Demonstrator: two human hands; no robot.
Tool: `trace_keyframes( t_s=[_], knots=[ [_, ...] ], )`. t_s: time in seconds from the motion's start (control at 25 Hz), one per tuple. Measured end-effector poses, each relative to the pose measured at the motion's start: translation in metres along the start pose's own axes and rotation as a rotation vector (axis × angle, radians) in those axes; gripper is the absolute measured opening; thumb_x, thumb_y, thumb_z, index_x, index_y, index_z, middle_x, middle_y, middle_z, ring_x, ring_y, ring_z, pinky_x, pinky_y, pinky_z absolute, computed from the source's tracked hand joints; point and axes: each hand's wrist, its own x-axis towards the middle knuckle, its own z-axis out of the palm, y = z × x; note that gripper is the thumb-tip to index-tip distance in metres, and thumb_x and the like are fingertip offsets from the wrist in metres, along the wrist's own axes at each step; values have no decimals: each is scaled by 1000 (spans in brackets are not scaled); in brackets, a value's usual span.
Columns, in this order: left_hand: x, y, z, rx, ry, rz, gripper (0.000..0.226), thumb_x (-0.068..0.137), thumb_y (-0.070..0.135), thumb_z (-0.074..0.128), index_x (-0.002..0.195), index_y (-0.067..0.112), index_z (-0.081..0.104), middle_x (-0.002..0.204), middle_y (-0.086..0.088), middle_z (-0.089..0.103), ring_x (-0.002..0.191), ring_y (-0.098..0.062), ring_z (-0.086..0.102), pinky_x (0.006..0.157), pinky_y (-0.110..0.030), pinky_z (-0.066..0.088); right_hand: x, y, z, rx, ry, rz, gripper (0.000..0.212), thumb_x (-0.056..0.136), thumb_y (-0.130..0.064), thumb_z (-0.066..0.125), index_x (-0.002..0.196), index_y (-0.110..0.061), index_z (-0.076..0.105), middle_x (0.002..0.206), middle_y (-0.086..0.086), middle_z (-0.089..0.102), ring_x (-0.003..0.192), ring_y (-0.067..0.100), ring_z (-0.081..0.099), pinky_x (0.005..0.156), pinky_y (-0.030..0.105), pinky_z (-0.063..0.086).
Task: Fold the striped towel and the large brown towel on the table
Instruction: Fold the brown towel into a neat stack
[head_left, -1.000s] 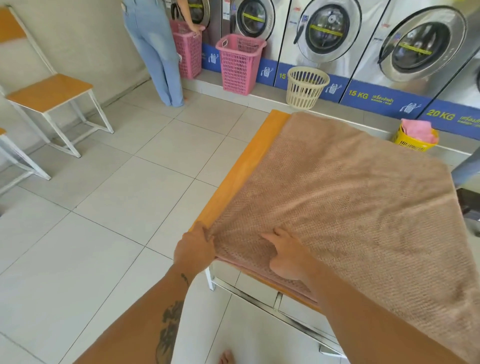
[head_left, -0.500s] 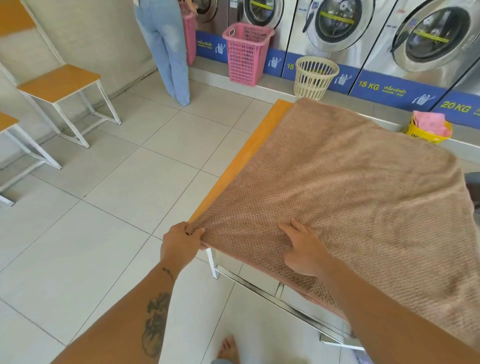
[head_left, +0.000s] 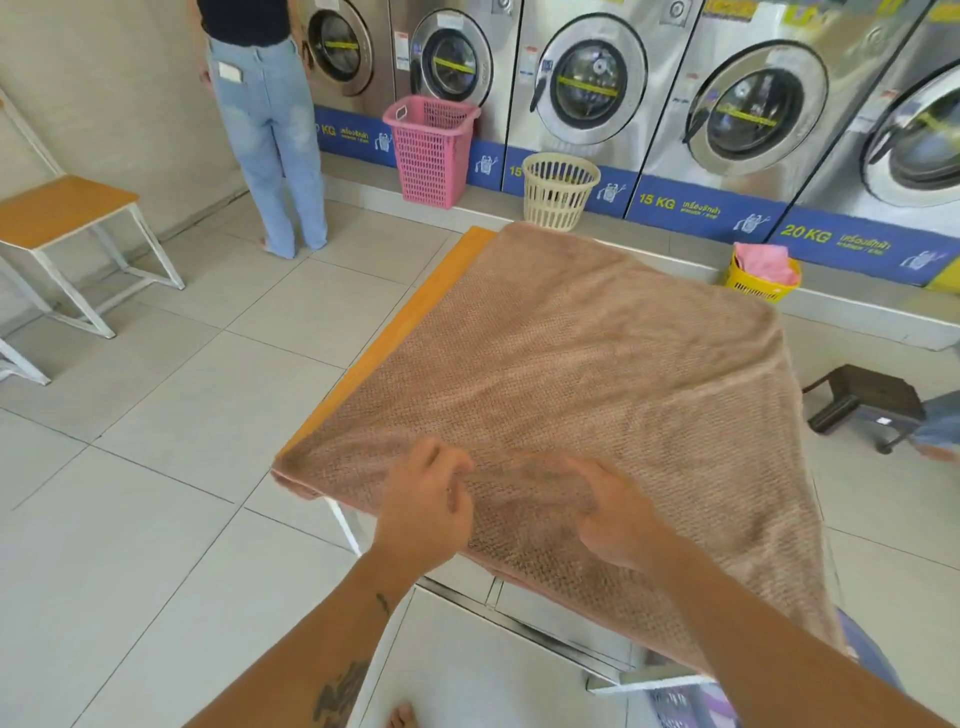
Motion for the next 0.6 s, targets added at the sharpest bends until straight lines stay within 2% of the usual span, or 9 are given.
trace_keyframes(
  t_s=[0.16,0.24,0.32,0.4,0.52,0.6],
  knots=[
    [-26,107,82,-2,-245,191,24,77,15,59,100,23,60,99,9,47,85,-8,43,74,-24,41,-42,97,-42,26,50,60,77,79,-15,56,148,-40,32,152,-8,33,132,28,42,102,46,47],
    [-45,159,123,35,-435,283,32,81,22,57,113,24,57,115,6,47,101,-12,45,93,-31,43,-64,147,-56,6,83,86,74,75,-18,55,144,-35,37,147,-2,38,129,31,44,103,48,45],
    [-65,201,162,169,-662,301,48,85,29,55,132,29,45,139,2,37,127,-18,35,113,-38,27,-84,190,-67,-20,104,112,74,72,-23,52,144,-31,37,147,0,40,125,36,47,103,46,44],
    [-76,228,189,322,-763,281,58,85,33,56,138,33,35,151,-1,25,139,-23,20,118,-44,15,-100,218,-76,-30,73,120,79,72,-22,54,148,-31,34,147,3,42,122,38,49,102,41,43],
    [-74,246,204,436,-764,236,59,82,37,59,135,34,32,148,-2,22,139,-28,21,115,-47,20,-112,245,-86,-28,34,140,79,76,-24,56,150,-32,30,136,11,48,120,38,50,103,43,42],
    [-68,249,204,500,-813,269,72,80,42,63,140,33,25,150,-4,17,138,-31,20,114,-49,22,-114,255,-86,18,17,137,77,78,-20,54,150,-32,30,131,12,49,119,39,50,103,47,42]
  ],
)
